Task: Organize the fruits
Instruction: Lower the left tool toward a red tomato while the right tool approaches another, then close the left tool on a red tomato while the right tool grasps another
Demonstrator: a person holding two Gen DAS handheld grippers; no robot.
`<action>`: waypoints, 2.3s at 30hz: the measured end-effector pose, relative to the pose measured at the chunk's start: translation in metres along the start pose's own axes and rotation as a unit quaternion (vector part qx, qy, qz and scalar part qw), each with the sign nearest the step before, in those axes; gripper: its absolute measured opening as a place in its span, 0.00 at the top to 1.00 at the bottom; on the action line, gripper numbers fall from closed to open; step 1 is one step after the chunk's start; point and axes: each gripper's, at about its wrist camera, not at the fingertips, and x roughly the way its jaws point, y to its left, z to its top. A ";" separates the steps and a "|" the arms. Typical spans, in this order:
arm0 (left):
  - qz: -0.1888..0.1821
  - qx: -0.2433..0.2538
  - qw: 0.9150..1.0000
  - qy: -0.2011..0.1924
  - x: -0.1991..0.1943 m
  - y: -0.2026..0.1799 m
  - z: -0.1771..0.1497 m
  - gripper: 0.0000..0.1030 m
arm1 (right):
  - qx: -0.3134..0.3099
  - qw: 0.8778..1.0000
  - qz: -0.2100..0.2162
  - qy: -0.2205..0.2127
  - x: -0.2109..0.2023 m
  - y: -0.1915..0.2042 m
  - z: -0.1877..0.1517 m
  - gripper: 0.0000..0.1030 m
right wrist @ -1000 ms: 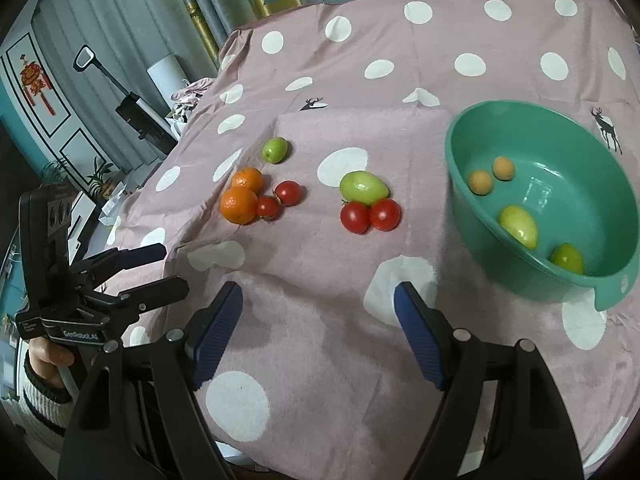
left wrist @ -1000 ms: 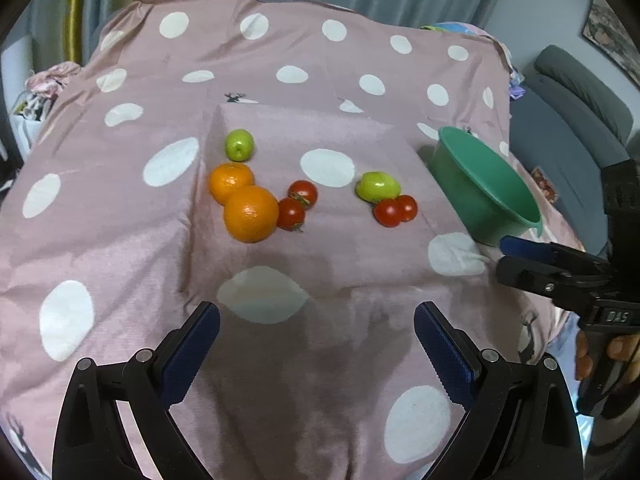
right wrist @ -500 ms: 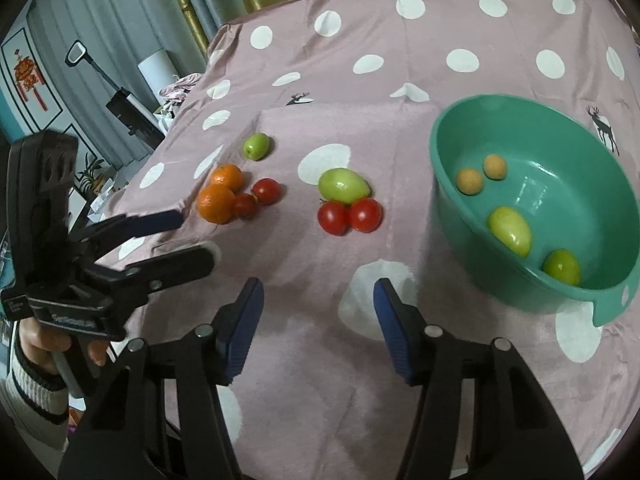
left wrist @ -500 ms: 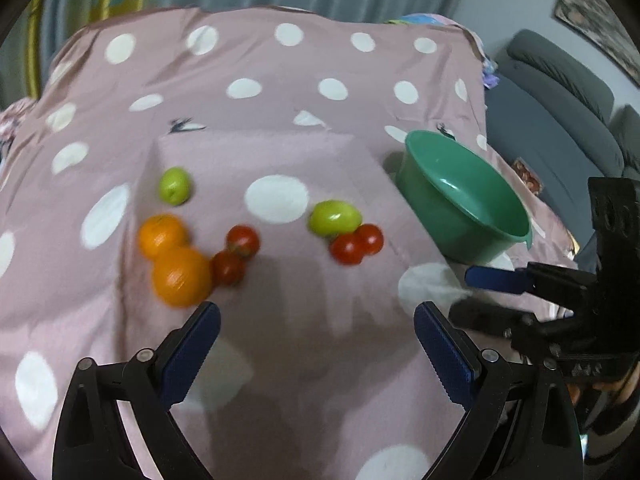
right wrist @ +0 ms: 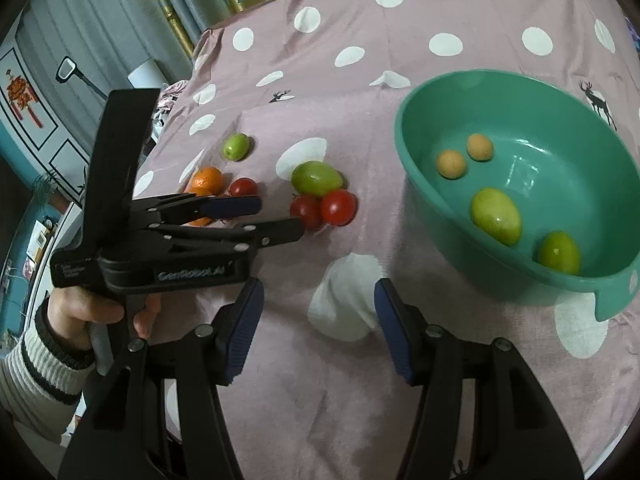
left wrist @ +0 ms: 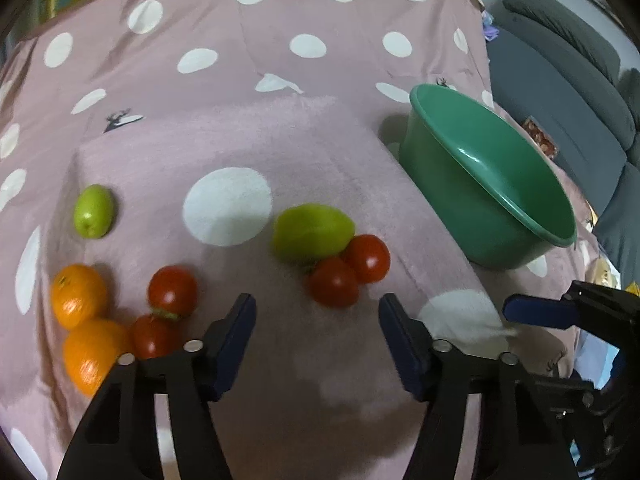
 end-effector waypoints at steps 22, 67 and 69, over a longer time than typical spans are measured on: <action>0.037 0.034 0.999 0.008 0.026 0.002 0.014 0.72 | 0.007 1.000 0.012 0.001 0.007 -0.007 0.002 0.43; -0.011 -0.033 0.999 -0.014 -0.033 0.053 -0.031 0.75 | -0.090 0.994 -0.038 0.050 0.092 0.019 0.057 0.70; -0.011 -0.037 0.999 -0.013 -0.031 0.054 -0.029 0.75 | -0.079 0.996 -0.023 0.043 0.082 0.019 0.052 0.70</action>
